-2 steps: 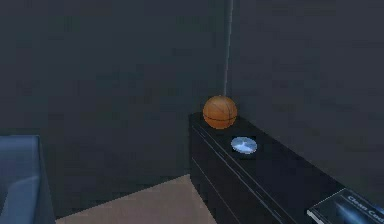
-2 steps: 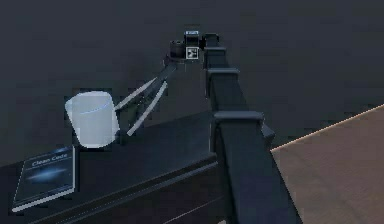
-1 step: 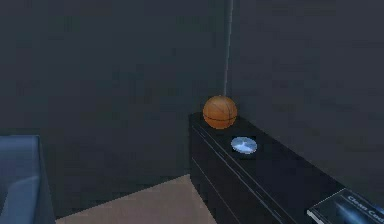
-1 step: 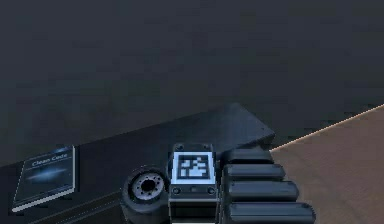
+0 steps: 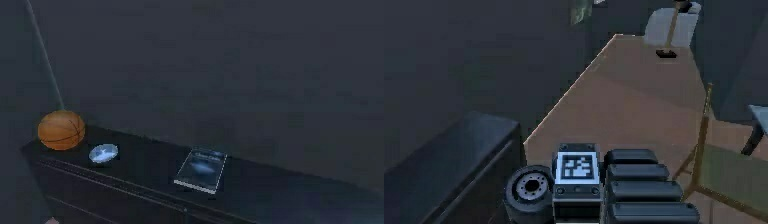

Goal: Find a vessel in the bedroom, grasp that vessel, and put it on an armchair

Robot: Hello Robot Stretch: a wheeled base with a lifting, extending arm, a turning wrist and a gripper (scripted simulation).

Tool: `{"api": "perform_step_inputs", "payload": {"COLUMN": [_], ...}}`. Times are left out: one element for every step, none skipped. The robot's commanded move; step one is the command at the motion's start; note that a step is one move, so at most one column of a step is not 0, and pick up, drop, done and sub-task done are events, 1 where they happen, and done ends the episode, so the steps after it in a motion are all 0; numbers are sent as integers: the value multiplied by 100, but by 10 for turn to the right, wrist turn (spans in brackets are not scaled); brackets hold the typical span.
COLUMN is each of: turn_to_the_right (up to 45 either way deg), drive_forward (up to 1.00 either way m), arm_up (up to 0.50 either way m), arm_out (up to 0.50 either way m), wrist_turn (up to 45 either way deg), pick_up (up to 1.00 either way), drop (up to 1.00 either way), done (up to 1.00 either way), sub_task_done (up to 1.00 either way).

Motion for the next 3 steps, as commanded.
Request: {"api": "perform_step_inputs", "payload": {"turn_to_the_right": [450,450,120], "drive_forward": [0,0,0], "arm_up": [0,0,0], "arm_out": [0,0,0], "wrist_turn": [0,0,0], "pick_up": [0,0,0], "drop": [0,0,0], "done": [0,0,0], "sub_task_done": [0,0,0]}}
